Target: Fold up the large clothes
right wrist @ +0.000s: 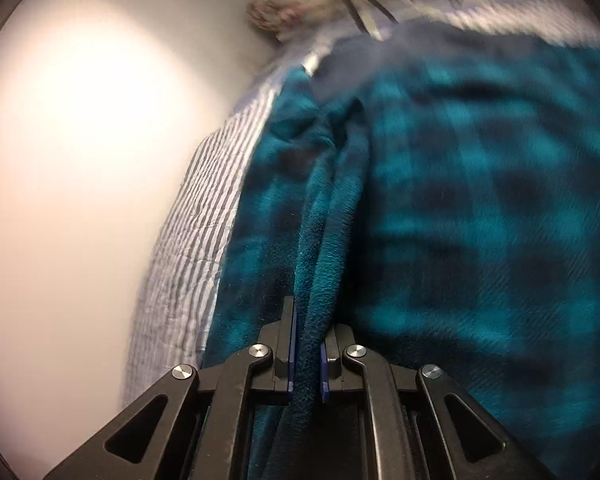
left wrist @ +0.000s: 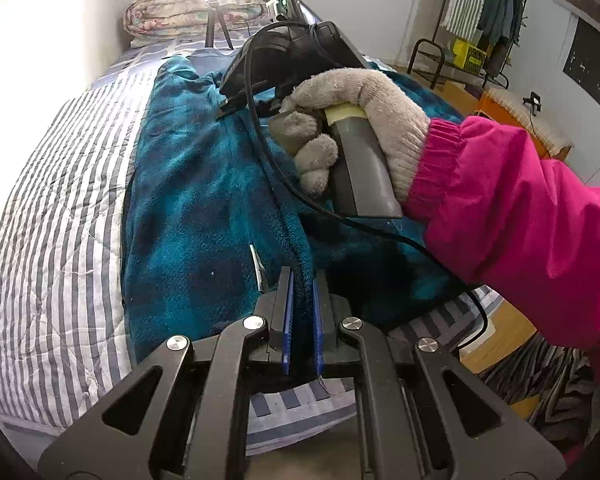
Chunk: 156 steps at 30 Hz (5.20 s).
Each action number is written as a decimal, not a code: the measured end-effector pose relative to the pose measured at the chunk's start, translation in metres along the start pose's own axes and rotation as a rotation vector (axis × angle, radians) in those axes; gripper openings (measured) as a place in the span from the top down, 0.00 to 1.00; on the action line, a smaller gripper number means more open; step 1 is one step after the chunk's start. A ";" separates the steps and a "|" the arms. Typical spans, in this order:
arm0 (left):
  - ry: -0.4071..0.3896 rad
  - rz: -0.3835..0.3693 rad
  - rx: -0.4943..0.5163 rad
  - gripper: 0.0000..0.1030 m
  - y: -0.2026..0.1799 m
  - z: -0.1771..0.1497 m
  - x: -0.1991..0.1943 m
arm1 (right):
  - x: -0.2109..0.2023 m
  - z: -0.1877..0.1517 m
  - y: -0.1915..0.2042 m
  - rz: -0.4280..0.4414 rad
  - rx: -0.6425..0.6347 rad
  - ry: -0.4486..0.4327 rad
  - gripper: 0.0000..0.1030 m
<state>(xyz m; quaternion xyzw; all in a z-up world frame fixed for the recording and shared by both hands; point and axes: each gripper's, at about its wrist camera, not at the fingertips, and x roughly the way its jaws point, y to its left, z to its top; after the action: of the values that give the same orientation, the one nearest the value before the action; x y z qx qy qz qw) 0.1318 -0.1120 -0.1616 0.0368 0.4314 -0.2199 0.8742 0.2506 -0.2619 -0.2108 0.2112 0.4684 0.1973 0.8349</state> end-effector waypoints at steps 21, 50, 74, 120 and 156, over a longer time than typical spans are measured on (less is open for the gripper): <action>0.010 -0.113 -0.250 0.84 0.082 -0.026 -0.034 | -0.072 -0.035 0.013 -0.005 -0.166 0.084 0.75; -0.069 -0.114 -0.080 0.33 0.023 0.007 -0.051 | -0.202 -0.098 -0.030 -0.152 -0.260 -0.057 0.47; 0.024 -0.252 0.043 0.29 -0.031 0.061 0.012 | -0.369 -0.129 -0.317 -0.471 0.346 -0.223 0.42; 0.007 -0.253 -0.118 0.29 0.012 0.050 -0.001 | -0.242 -0.121 -0.049 -0.147 -0.334 0.007 1.00; 0.202 -0.361 -0.229 0.31 -0.028 0.046 0.105 | -0.211 0.095 -0.206 -0.308 0.038 -0.083 0.45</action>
<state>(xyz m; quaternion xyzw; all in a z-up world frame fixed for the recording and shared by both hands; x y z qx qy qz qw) 0.2097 -0.1863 -0.2095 -0.1187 0.5384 -0.3175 0.7715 0.2581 -0.5603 -0.1293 0.1606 0.4642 0.0489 0.8697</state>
